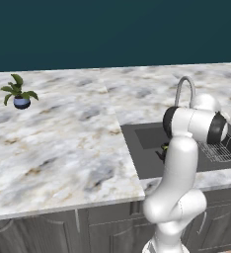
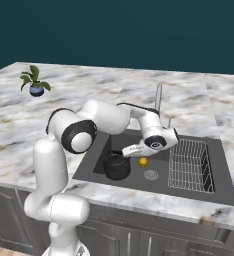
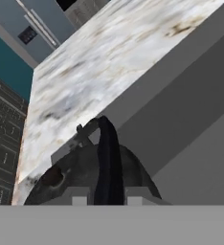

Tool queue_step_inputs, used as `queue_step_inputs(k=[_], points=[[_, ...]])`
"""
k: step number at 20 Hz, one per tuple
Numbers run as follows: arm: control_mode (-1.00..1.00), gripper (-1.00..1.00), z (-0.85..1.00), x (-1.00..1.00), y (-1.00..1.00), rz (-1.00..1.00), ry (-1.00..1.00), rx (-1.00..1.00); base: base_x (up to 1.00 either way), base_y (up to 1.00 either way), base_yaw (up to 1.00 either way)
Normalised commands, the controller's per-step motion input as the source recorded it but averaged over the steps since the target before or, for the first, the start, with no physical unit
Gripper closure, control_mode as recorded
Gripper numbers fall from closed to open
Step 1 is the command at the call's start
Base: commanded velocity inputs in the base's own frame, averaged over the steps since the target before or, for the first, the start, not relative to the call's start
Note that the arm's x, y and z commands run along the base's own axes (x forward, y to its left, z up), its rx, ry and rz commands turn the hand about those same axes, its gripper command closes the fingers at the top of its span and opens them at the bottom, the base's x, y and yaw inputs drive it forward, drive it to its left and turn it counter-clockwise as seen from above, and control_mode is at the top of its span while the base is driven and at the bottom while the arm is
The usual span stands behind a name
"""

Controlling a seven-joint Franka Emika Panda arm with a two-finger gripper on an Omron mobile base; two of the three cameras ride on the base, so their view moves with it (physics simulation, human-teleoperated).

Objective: Open the cabinet, pick the kettle from the cabinet, and place it in the sink.

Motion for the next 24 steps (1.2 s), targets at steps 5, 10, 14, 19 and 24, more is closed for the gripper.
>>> queue_step_inputs(k=[5, 10, 14, 19, 24], points=[[-1.0, 1.0, -0.2, 0.1, 0.0, 0.05, 0.0, 0.06, 0.0, 0.0, 0.0], [-1.0, 1.0, -0.04, 0.16, 0.02, 0.03, 0.0, 0.11, 0.0, 0.0, 0.0], [-1.0, 1.0, 0.02, 0.18, 0.05, 0.01, 0.0, 0.15, 0.0, 0.0, 0.0], [-1.0, 1.0, 0.02, 0.14, 0.04, 0.0, 0.04, 0.13, 0.0, 0.0, 0.0], [-1.0, 1.0, -0.05, 0.16, 0.03, 0.01, 0.06, 0.01, 0.0, 0.0, 0.0]])
